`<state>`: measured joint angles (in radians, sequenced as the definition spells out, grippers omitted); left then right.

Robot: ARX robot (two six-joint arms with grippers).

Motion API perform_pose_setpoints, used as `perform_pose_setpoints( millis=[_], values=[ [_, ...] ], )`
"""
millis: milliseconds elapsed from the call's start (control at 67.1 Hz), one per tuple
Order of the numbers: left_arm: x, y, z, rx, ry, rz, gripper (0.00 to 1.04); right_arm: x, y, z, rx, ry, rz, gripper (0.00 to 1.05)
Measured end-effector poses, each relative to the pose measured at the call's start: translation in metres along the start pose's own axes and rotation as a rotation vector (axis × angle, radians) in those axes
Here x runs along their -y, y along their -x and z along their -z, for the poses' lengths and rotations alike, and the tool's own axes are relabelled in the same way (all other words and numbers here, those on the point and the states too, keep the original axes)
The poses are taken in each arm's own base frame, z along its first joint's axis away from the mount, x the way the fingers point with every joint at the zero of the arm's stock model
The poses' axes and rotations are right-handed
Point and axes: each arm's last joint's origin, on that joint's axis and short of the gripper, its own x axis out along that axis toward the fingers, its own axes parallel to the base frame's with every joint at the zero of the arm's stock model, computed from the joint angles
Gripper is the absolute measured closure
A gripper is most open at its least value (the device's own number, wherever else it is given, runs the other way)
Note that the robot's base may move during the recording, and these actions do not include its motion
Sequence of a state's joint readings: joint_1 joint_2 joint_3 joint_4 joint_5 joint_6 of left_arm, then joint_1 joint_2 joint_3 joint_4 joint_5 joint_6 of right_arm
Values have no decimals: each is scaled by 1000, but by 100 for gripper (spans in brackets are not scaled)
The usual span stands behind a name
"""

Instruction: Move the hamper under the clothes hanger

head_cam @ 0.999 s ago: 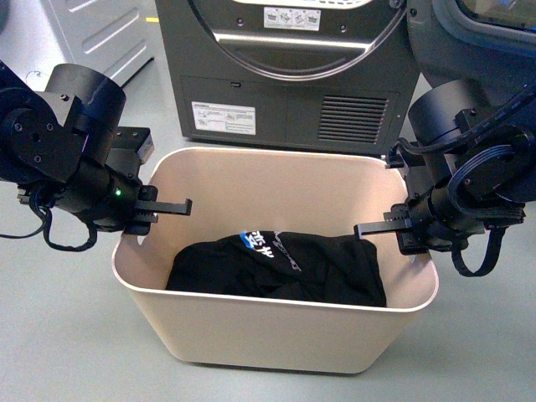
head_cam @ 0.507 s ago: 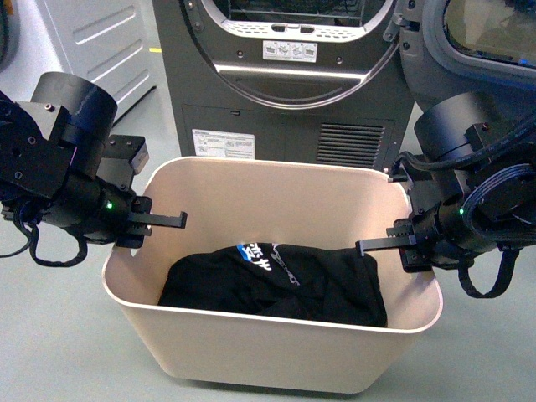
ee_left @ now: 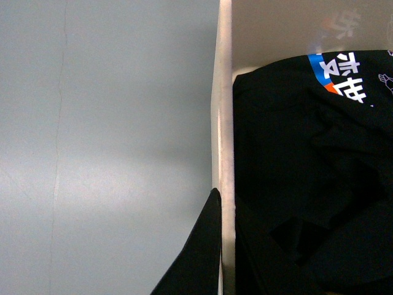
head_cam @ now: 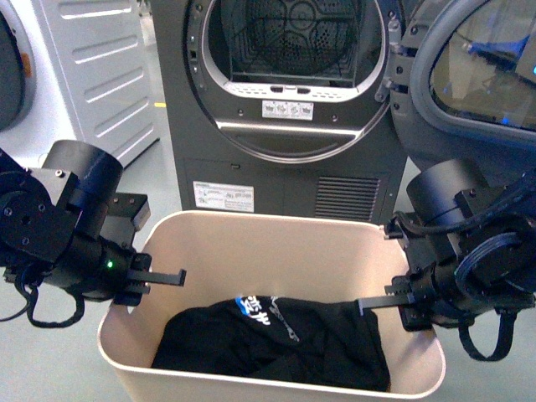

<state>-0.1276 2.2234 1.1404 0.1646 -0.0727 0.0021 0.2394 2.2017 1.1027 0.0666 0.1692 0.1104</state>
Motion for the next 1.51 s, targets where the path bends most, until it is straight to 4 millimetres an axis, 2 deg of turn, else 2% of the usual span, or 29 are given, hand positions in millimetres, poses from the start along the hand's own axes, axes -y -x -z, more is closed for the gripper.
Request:
perform_pose_setpoints(
  millis=[194,462,790,1506],
  values=[
    [-10,0,0,-2,17,-36,101,-10,2,1,2,21,-35,102],
    [5,1,-2,11,-12,13,101,5,0,-1,4,-12,17,102],
    [-1,1,-2,10,-1,-6,101,-1,2,-1,7,1,-5,102],
    [0,1,-1,9,-3,0,101,1,3,-2,8,-3,-2,102]
  ],
)
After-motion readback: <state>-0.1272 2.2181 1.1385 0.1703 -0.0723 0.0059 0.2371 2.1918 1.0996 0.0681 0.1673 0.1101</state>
